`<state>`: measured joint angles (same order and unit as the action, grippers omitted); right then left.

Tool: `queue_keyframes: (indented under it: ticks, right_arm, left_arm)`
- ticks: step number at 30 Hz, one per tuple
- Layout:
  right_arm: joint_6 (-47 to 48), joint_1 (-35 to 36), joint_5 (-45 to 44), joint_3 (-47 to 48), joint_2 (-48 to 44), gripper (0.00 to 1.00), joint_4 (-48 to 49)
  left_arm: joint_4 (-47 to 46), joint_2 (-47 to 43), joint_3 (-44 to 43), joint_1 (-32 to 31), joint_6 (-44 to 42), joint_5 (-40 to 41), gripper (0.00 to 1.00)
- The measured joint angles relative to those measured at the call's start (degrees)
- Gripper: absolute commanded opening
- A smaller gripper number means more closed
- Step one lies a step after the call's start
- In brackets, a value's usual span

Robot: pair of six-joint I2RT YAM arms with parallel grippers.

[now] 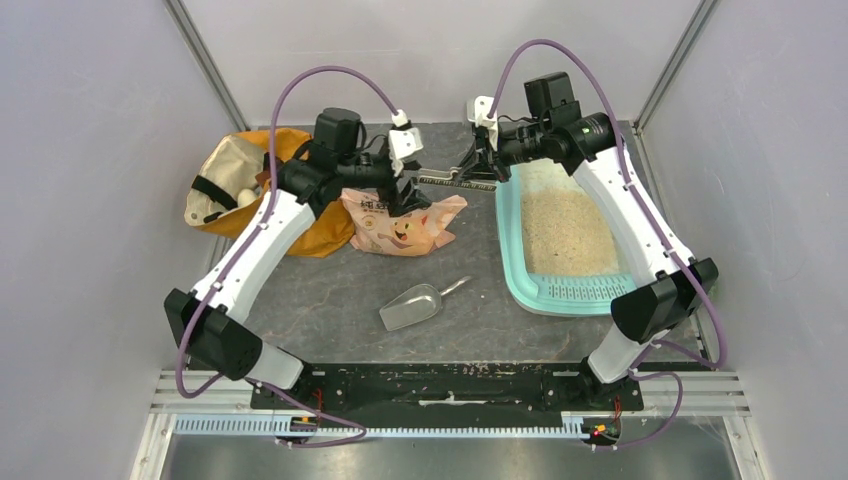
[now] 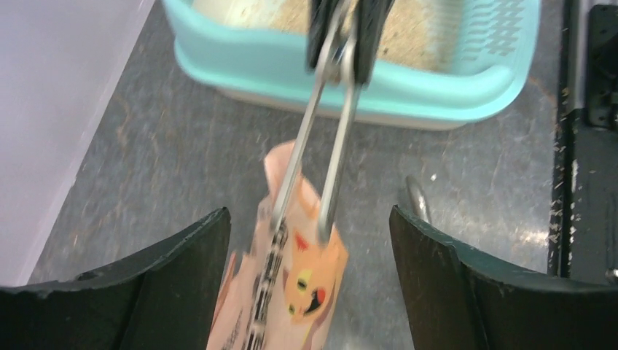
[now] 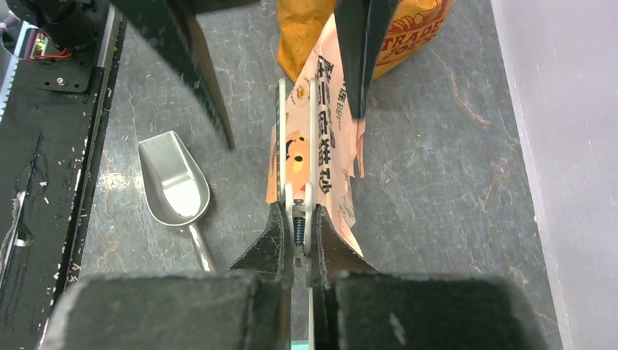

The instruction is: Fill the litter box with clean litter

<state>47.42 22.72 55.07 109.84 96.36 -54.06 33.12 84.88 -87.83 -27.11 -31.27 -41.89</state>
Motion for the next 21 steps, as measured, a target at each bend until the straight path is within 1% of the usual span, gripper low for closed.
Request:
queue_keyframes:
  ticks: [2, 5, 8, 11, 13, 16, 21]
  right_arm:
    - [0.02, -0.09, -0.66, 0.0, 0.02, 0.0, 0.0]
    - [0.37, -0.13, -1.18, 0.02, 0.2, 0.0, -0.04]
    - [1.66, -0.24, -1.33, 1.36, 1.68, 0.0, -1.07]
    - [2.91, -0.24, -1.53, 3.78, 4.61, 0.0, -1.53]
    - [3.8, -0.22, -1.86, 4.7, 6.32, 0.0, -2.19]
    - [5.64, -0.07, -2.71, 5.6, 9.01, 0.0, -3.39]
    - [8.22, 0.87, -4.5, 6.6, 13.18, 0.0, -4.33]
  left_arm:
    - [1.27, -1.95, 1.62, 2.14, -0.92, 0.9, 0.86]
    - [3.5, -3.63, 2.1, 7.78, -3.43, 1.33, 0.85]
    - [7.78, -4.02, 1.38, 13.77, -9.4, 1.62, 0.81]
    - [12.04, -3.52, 1.25, 18.01, -16.24, 1.84, 0.74]
    - [14.16, -2.8, 1.25, 19.19, -20.68, 1.77, 0.7]
    - [16.39, -0.76, 1.25, 19.54, -27.02, 1.6, 0.7]
    - [17.79, 4.37, 1.25, 19.52, -32.68, 0.76, 0.7]
